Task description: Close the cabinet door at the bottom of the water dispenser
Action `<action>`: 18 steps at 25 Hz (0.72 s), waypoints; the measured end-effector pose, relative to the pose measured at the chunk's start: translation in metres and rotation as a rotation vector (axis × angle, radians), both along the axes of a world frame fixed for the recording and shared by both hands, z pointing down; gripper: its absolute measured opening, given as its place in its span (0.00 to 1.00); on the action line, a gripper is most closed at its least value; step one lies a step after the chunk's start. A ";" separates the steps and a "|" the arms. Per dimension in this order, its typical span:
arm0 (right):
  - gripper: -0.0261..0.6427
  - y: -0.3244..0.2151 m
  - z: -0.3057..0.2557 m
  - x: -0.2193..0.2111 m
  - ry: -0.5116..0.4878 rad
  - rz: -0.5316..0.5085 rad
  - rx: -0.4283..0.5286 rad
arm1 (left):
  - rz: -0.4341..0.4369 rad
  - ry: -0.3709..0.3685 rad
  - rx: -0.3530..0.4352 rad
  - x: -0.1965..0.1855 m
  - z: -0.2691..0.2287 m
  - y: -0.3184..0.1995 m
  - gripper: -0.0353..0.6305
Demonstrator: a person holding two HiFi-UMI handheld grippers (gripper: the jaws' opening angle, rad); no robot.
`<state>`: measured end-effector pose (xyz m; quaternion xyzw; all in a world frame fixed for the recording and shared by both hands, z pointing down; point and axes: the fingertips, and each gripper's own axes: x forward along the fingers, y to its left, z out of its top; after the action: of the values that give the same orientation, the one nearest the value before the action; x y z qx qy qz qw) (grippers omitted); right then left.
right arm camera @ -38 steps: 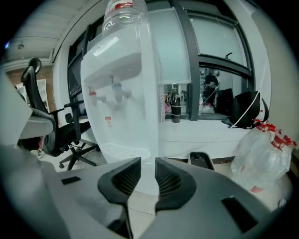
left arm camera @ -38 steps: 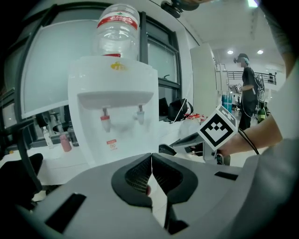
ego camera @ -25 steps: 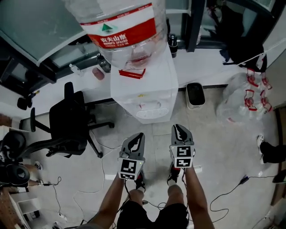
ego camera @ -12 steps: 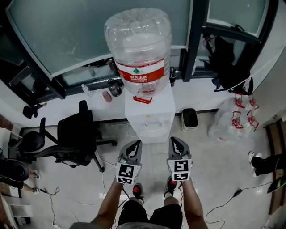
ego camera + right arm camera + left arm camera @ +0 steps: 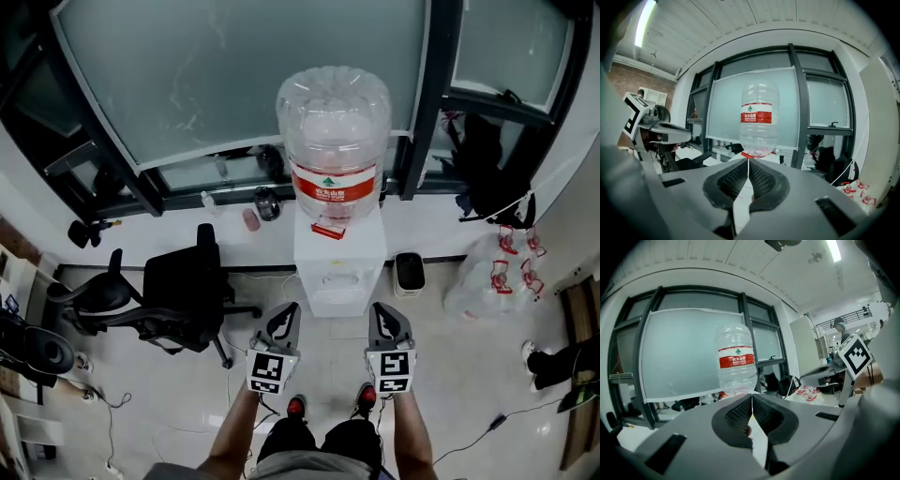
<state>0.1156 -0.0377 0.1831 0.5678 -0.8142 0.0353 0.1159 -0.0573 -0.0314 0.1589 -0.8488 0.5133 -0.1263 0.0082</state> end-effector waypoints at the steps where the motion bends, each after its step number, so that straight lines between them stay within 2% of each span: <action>1: 0.07 0.002 -0.005 -0.001 0.003 -0.002 0.005 | -0.007 0.000 0.001 -0.004 -0.003 0.002 0.09; 9: 0.07 0.016 -0.030 -0.006 0.005 -0.008 0.007 | -0.070 0.007 -0.008 -0.042 -0.014 0.015 0.09; 18: 0.07 0.032 -0.042 -0.004 0.000 0.007 0.054 | -0.082 0.009 -0.024 -0.052 -0.018 0.032 0.09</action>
<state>0.1116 -0.0060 0.1406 0.5737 -0.8128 0.0138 0.1006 -0.1091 0.0007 0.1409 -0.8277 0.5461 -0.1288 -0.0096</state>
